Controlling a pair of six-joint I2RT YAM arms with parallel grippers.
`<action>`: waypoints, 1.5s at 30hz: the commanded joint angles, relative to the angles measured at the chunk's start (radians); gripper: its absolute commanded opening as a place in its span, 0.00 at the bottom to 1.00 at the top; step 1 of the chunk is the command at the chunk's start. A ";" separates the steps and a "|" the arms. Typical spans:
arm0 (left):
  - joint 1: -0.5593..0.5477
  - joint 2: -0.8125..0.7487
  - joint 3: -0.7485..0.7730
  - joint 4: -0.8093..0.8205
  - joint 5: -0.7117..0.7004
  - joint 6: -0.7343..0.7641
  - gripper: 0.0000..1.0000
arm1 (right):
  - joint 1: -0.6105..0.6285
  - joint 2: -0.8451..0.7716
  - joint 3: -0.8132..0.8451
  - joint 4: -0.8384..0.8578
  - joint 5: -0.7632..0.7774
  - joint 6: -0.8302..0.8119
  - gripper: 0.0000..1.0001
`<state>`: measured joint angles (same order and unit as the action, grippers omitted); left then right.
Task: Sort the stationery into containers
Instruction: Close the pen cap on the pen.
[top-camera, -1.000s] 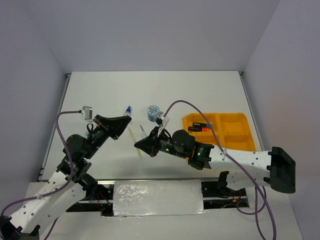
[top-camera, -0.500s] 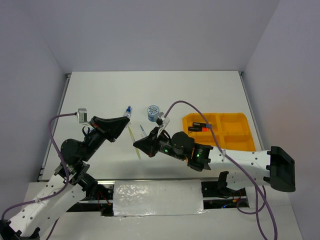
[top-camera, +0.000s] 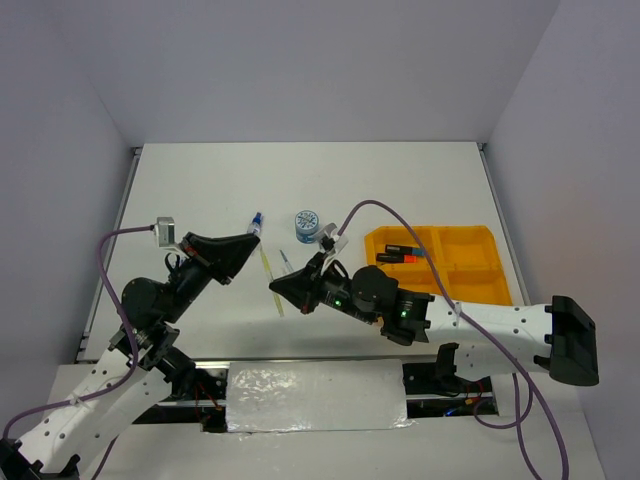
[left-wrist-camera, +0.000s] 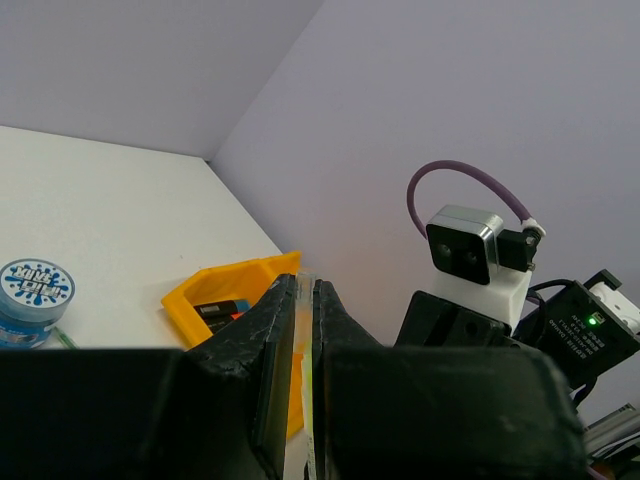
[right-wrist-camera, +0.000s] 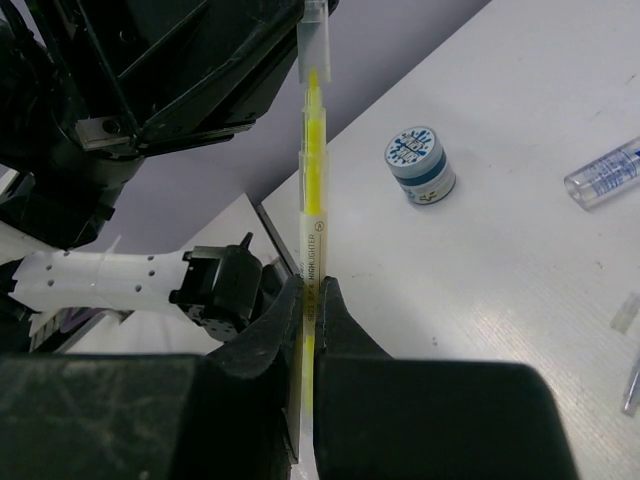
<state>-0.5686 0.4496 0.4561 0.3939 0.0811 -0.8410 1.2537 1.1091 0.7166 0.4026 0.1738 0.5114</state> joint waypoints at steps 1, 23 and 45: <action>-0.004 -0.003 0.027 0.043 0.002 0.010 0.00 | 0.009 -0.020 0.032 0.030 0.039 -0.016 0.00; -0.005 0.009 -0.005 0.092 0.037 -0.029 0.00 | 0.009 0.026 0.119 0.042 0.052 -0.024 0.00; -0.004 0.026 0.075 -0.052 0.128 0.068 0.13 | 0.006 0.069 0.182 0.145 0.050 -0.275 0.00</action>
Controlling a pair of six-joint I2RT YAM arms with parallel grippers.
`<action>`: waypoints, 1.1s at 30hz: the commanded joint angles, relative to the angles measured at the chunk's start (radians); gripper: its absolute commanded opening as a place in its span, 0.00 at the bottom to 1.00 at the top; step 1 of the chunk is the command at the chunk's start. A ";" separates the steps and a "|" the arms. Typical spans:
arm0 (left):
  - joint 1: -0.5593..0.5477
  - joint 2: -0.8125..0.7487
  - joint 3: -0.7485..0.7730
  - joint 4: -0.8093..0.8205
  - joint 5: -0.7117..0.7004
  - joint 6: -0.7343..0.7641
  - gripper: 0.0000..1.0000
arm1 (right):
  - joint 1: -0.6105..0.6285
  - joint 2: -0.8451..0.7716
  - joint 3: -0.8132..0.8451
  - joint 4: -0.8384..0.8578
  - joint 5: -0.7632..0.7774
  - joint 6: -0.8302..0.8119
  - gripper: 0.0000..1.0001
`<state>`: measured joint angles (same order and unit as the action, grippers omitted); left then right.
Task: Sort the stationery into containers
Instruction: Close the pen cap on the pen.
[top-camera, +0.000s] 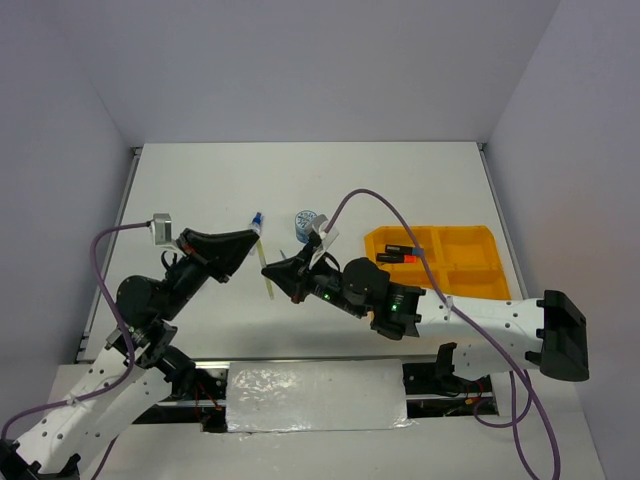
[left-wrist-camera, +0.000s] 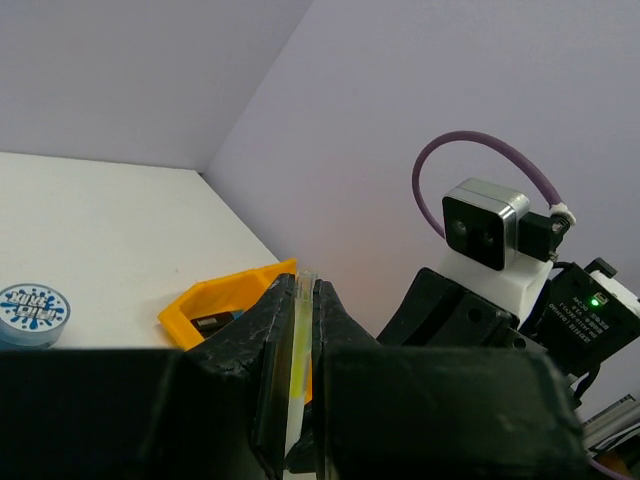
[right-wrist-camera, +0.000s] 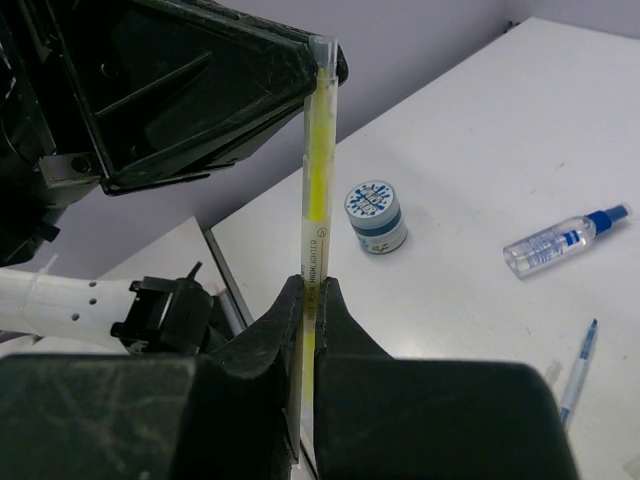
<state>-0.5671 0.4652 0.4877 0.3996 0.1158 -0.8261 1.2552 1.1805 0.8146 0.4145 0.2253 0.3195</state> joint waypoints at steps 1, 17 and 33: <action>-0.005 0.006 0.054 -0.068 0.094 0.062 0.15 | 0.007 -0.001 0.087 0.129 -0.009 -0.085 0.00; -0.007 0.001 0.153 -0.176 0.113 0.168 0.53 | 0.006 -0.015 0.083 0.073 -0.011 -0.079 0.00; -0.005 0.052 0.190 -0.165 0.258 0.194 0.00 | 0.007 -0.016 0.101 0.049 -0.059 -0.082 0.00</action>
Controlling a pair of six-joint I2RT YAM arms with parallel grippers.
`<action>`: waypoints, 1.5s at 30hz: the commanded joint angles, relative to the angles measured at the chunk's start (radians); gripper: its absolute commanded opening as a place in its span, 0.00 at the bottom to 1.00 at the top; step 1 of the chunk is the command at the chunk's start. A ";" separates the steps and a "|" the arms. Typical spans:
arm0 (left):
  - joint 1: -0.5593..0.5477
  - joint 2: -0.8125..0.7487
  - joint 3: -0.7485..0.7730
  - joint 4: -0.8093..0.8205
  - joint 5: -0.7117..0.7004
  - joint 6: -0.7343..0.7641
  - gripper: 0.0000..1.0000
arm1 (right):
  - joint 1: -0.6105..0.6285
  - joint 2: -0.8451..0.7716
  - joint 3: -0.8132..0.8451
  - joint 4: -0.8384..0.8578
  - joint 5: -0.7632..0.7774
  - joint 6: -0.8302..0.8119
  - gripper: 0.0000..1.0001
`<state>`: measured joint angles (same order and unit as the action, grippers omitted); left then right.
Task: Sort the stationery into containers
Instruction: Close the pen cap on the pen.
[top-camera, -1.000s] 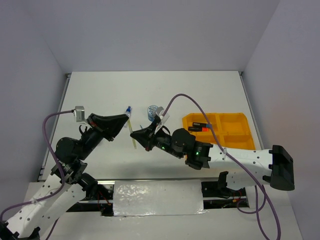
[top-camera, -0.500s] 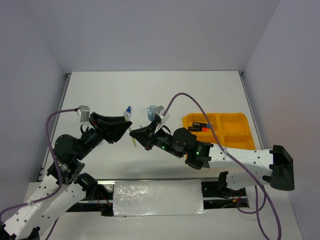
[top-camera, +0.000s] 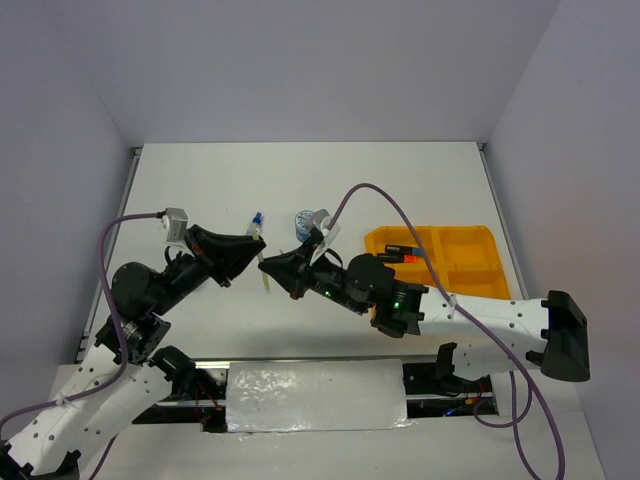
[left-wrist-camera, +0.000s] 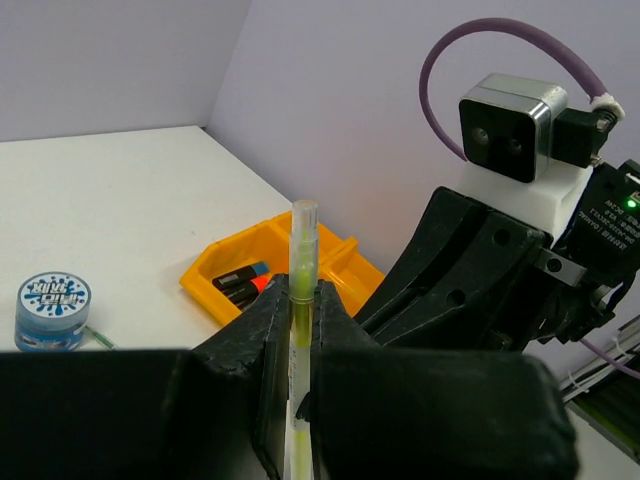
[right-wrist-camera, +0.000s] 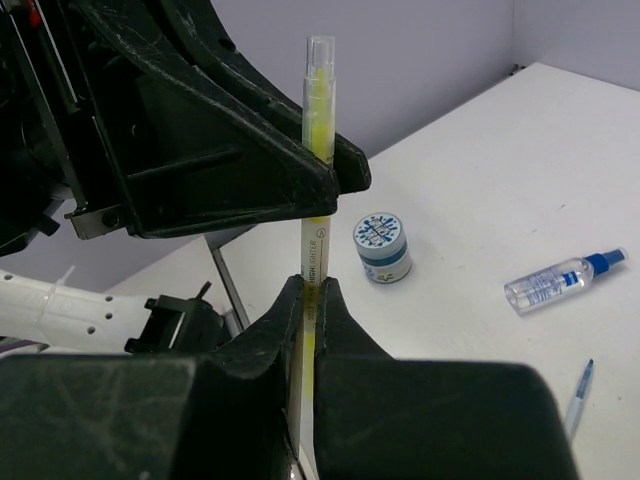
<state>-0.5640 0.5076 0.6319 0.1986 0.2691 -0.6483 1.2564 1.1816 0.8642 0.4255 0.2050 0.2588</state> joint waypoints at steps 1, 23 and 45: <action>-0.008 0.009 0.055 0.038 0.113 0.021 0.00 | 0.003 -0.017 0.052 0.035 -0.058 -0.023 0.01; -0.008 -0.006 0.115 0.049 0.194 0.073 0.83 | -0.011 -0.008 0.053 0.039 -0.136 0.007 0.00; -0.008 0.140 0.319 -0.237 0.039 0.105 0.69 | -0.014 0.021 0.096 -0.048 -0.108 -0.010 0.00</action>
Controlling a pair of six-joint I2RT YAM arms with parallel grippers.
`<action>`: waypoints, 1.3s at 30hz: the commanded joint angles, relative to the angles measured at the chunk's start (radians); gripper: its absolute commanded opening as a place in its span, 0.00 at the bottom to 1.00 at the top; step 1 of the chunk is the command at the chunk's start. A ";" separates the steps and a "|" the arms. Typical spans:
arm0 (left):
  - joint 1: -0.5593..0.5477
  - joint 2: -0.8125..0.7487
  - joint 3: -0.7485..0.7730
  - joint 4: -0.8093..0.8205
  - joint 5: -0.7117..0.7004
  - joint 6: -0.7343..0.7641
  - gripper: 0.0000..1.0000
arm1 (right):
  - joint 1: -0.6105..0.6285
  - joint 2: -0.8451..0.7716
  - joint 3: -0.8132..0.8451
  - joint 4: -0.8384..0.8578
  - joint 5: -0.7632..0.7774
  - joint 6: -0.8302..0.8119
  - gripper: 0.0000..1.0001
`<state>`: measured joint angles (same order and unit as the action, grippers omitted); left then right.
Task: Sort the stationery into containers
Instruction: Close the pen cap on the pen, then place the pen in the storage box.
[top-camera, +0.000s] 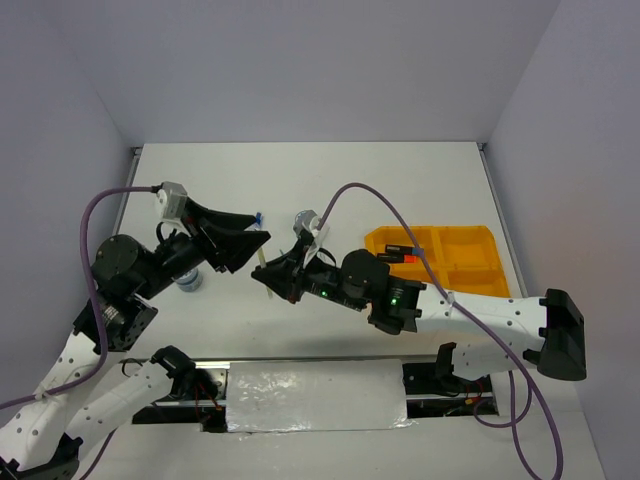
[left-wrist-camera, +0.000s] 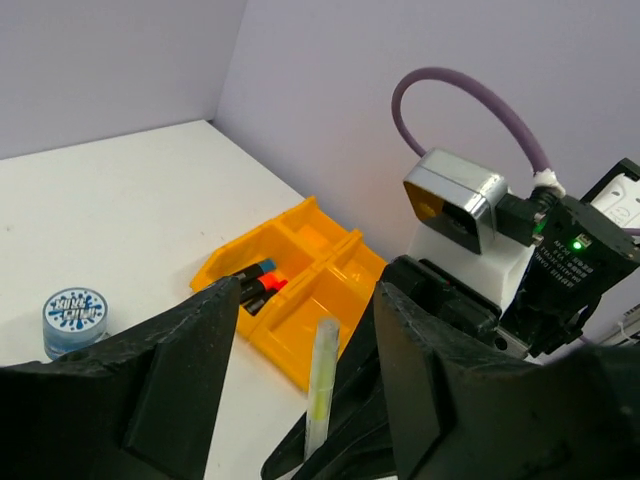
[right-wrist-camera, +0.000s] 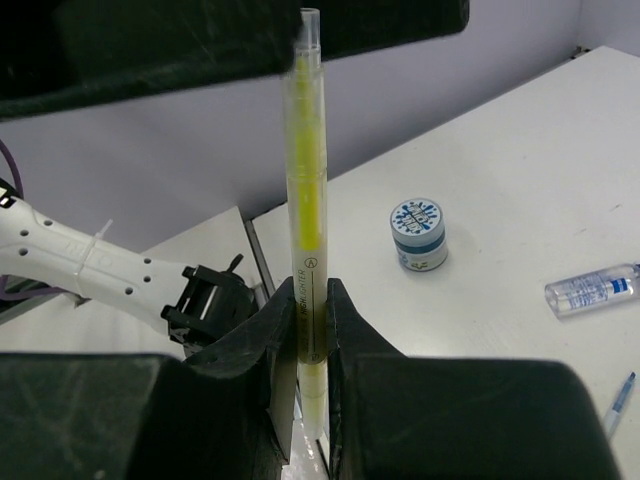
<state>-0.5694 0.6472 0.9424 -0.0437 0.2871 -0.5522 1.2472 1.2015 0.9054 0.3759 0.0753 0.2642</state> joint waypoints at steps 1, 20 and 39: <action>-0.003 -0.001 0.003 0.010 0.027 0.005 0.66 | -0.006 0.006 0.059 -0.003 0.024 -0.014 0.00; -0.003 0.000 -0.053 -0.077 0.084 0.002 0.00 | -0.025 0.027 0.213 -0.106 0.012 -0.066 0.00; -0.110 -0.072 -0.329 -0.162 0.015 -0.114 0.00 | -0.215 0.178 0.707 -0.319 -0.166 -0.131 0.00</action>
<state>-0.6041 0.5529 0.6994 0.1593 0.0929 -0.6418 1.0843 1.4113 1.4387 -0.3847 -0.1562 0.1284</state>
